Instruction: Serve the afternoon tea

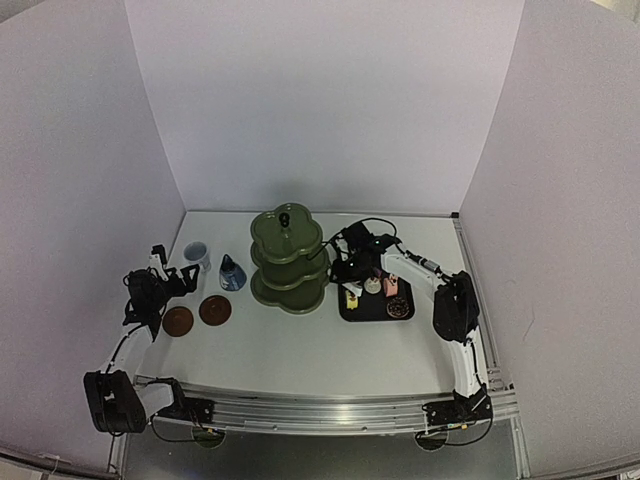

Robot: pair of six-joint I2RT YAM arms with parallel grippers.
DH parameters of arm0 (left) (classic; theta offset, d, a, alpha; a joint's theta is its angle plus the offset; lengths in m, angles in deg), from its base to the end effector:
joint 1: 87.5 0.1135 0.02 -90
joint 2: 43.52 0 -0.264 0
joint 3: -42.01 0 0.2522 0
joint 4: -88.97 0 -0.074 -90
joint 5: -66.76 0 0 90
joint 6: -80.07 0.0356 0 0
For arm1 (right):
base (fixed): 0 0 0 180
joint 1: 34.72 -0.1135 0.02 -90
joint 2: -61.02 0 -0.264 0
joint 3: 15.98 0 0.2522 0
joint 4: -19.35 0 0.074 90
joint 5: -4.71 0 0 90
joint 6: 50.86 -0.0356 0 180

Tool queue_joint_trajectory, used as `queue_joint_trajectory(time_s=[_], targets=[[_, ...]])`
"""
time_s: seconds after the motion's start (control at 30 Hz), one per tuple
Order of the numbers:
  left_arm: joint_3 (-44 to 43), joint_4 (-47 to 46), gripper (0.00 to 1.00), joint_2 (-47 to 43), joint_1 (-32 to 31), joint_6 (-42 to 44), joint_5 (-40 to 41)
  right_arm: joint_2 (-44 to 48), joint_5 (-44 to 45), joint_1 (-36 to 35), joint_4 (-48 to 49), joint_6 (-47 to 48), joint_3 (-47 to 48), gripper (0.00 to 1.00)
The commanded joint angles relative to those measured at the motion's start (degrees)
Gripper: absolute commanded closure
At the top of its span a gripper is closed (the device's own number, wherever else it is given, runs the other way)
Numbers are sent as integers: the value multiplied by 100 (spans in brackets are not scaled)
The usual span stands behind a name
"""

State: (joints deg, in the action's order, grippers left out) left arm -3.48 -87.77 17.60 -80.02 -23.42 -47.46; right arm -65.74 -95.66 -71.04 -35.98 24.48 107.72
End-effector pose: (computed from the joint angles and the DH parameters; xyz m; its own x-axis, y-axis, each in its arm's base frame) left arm 0.2360 0.0163 0.2422 -0.3742 -0.2637 -0.8891 0.1839 0.9186 -0.3499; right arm 0.3886 0.2936 0.2187 -0.8305 -0.3016 -0.4683 -0.4635 0.8404 0.2810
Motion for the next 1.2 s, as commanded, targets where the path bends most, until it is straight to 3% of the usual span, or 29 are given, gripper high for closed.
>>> queue_joint_trajectory(time_s=[0.0,0.57,0.8,1.17], targets=[[-45,-150,0,-101,-13,58,25,495,29,-34,133,-164,-123,68],[-70,-189,0,-21,-13,62,-12,1059,-118,-34,128,-484,-738,71],[-56,-166,0,-45,-12,81,19,890,-374,-34,136,-735,-924,75],[-45,-150,0,-51,-14,122,79,169,-876,-35,255,-934,-395,76]])
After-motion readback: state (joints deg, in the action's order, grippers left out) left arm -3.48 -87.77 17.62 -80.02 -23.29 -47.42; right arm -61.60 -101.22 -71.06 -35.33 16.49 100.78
